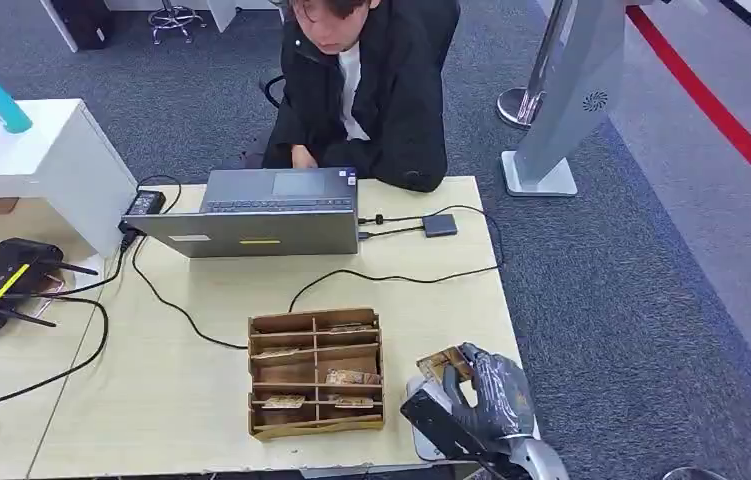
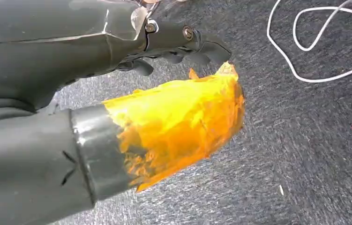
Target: Pass the card to the sensor for recognition and then transmit it.
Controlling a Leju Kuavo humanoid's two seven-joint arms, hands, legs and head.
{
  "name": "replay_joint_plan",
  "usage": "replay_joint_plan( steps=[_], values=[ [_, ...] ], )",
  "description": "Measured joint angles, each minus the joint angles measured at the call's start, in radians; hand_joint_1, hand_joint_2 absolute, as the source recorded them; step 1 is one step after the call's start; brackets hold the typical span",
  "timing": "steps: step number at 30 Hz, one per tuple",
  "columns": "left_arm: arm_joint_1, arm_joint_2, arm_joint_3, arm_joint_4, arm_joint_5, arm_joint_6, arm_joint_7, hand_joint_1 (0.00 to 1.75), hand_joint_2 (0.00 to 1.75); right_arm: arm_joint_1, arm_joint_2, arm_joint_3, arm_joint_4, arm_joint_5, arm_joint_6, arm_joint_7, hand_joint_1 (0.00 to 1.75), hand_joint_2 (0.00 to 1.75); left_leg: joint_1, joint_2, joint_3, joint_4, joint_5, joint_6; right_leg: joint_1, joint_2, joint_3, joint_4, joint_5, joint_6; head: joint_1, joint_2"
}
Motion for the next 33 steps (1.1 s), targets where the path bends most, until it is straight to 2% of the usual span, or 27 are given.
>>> replay_joint_plan(
  steps=[2, 5, 9, 21, 33],
  values=[
    [0.001, -0.001, 0.003, -0.005, 0.0, -0.002, -0.001, 0.0, 0.0, 0.001, 0.0, 0.001, -0.048, 0.022, 0.011, -0.01, 1.75, 1.75, 0.0, 0.0, -0.001, 0.0, 0.0, 0.0, 0.0, 0.0, 0.0, 0.0, 0.0, 0.0, 0.0, 0.0],
    [0.002, -0.002, 0.003, -0.01, 0.0, -0.003, -0.001, 0.0, 0.0, -0.008, 0.009, -0.008, -0.114, 0.045, 0.07, -0.033, 1.75, 1.75, 0.0, 0.0, -0.001, 0.0, 0.0, 0.0, 0.0, 0.0, -0.001, 0.0, 0.0, 0.0, 0.001, 0.0],
    [0.002, -0.002, 0.003, -0.016, 0.0, -0.003, 0.0, 0.0, 0.0, -0.008, 0.024, -0.024, -0.198, 0.067, 0.069, -0.07, 1.75, 1.75, 0.0, 0.0, 0.0, 0.0, 0.0, 0.0, 0.0, 0.0, -0.001, 0.0, 0.0, 0.0, 0.001, 0.0],
    [0.002, -0.003, -0.001, -0.021, 0.0, -0.002, 0.012, 0.0, 0.0, 0.006, 0.037, -0.027, -0.344, 0.105, -0.027, -0.146, 1.75, 1.75, 0.0, 0.0, -0.001, 0.0, 0.0, 0.0, 0.0, 0.0, -0.001, 0.0, 0.0, 0.0, 0.0, 0.0],
    [-0.003, 0.0, -0.043, -0.021, 0.0, 0.0, 0.017, 0.0, 0.0, 0.002, 0.037, -0.01, -0.383, 0.136, -0.127, -0.195, 1.75, 1.75, 0.0, 0.0, -0.001, 0.0, 0.0, 0.0, 0.0, 0.0, -0.001, 0.0, 0.0, 0.0, 0.0, 0.0]
  ],
)
